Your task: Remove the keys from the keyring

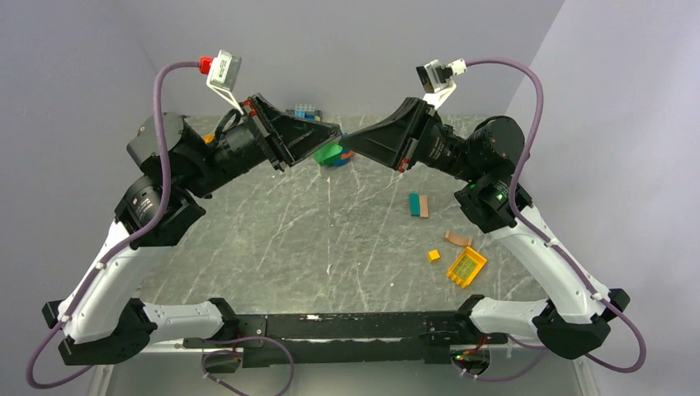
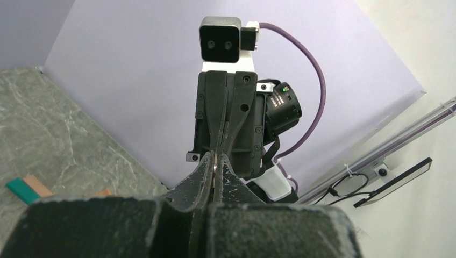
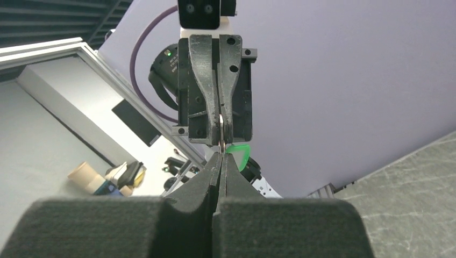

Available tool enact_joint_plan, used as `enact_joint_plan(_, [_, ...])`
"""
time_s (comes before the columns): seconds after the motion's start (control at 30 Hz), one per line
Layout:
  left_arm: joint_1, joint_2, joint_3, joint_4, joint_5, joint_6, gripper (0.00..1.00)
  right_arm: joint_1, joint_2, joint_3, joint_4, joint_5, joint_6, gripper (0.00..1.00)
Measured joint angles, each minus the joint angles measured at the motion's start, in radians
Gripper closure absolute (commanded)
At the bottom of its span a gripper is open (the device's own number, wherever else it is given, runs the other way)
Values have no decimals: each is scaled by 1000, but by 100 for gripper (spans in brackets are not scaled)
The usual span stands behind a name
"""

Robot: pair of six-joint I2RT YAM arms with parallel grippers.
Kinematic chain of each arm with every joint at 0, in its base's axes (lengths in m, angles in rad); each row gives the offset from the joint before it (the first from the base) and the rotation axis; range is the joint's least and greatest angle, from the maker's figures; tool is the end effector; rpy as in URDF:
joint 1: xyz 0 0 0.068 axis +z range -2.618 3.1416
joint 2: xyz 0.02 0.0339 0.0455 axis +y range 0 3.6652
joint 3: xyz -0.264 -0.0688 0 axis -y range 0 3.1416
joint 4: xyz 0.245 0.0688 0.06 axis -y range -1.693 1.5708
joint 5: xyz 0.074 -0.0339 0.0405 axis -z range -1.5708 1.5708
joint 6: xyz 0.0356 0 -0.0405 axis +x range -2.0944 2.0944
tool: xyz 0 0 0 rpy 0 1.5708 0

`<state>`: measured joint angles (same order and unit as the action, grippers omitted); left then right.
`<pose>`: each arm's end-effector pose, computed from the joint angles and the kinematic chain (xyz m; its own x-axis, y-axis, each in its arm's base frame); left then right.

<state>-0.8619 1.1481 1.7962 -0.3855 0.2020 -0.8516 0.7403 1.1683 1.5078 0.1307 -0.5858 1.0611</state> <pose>0.1091 -0.1382 0.5783 -0.5430 -0.4990 -0.6754 0.7001 0.1750 -0.6922 0.1492 0.1629 0.5415 -0.6450 0.3959 -0.6536 -0.7437 -0.1288 0.6560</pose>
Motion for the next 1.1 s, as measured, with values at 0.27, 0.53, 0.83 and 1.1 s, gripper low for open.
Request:
enact_joint_plan(0.27, [-8,20,5,79,-31,0,100,0,7,11,51,42,9,100])
enact_joint_plan(0.53, [-25,30,0,150,-61,-3,100,0,8,11,102,79,14,100])
enact_joint_plan(0.83, [-39,55,7,174,-70,3,100,1,10,14,60,93,-28,0])
enact_joint_plan(1.1, [-39,30,3,132,-115,32,100,-64,-185,8,-214,193,-174,0])
